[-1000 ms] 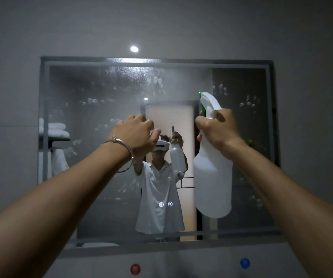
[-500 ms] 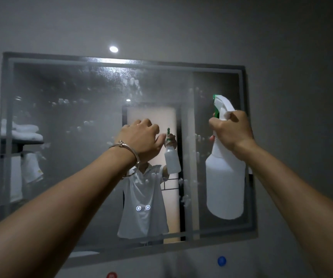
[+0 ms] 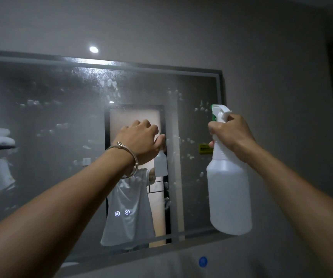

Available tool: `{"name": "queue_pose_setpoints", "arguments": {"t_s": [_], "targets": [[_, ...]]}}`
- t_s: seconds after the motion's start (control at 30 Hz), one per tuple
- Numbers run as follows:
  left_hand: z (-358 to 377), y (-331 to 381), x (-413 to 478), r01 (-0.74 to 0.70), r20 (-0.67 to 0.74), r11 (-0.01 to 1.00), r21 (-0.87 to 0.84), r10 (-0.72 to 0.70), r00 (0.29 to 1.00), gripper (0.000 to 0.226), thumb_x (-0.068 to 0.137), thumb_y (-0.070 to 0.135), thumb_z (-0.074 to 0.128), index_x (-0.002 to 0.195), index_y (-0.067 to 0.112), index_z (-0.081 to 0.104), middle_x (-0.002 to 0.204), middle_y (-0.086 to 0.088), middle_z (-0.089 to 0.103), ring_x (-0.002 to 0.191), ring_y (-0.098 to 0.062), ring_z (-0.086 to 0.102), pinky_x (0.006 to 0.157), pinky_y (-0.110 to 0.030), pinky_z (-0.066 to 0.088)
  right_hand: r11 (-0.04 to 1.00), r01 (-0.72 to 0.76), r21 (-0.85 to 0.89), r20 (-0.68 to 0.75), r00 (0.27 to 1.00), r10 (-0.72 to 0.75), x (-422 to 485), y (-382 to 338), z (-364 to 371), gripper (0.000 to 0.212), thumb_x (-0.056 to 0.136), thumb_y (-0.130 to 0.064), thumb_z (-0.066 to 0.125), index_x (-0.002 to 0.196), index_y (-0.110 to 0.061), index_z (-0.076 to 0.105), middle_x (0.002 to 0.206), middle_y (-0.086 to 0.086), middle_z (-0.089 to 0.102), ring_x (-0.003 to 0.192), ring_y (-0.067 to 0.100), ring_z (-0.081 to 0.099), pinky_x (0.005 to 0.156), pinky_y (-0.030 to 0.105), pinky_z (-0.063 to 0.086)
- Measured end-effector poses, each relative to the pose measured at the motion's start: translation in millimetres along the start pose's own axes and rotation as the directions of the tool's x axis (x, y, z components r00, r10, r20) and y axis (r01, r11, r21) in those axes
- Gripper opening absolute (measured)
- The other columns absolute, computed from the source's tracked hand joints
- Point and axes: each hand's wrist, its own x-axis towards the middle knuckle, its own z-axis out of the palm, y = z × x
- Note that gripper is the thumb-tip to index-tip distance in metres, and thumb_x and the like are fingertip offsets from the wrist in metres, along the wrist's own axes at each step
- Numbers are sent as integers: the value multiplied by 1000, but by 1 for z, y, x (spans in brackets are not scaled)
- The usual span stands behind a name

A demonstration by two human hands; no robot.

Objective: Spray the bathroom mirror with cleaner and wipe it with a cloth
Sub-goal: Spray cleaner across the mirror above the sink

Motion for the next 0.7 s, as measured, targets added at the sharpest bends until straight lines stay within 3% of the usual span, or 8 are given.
{"name": "queue_pose_setpoints", "arguments": {"t_s": [0.13,0.3,0.4,0.57,0.7], "targets": [[3,9,5,-19,-4,1000,-7,19,1000,46,93,52,27,110,21,58,118,-3,57,105,-21,51,72,-31,34,994,86,-65,-88,992,-91,3,2,-13,9,76,-21,60,72,-23,52,64,-1,59,40,5,60,46,25,50],[5,20,11,-39,-27,999,-17,38,999,47,92,54,26,106,22,58,114,-3,58,102,-21,52,70,-32,33,985,130,-112,-162,976,-147,7,11,-28,9,71,-22,59,76,-15,59,63,-1,61,42,5,60,51,27,49],[5,27,12,-42,-43,999,-22,41,998,47,91,53,27,105,22,59,113,-3,58,102,-22,52,70,-32,34,994,84,-72,-164,982,-94,9,18,-37,8,71,-24,59,78,-19,59,69,0,64,47,10,65,54,30,53],[5,38,12,-48,-38,998,-33,47,998,47,92,52,26,106,21,59,114,-3,57,103,-22,51,70,-31,33,1000,22,-3,-155,988,-22,11,24,-46,29,68,-26,59,95,-17,62,76,4,67,52,17,68,51,27,52],[6,43,12,-59,-34,997,-42,57,998,47,92,51,26,107,21,59,114,-4,57,104,-22,51,71,-31,33,998,48,-26,-173,984,-52,12,20,-49,19,64,-26,60,80,-16,64,67,2,66,49,18,67,56,39,58]]}}
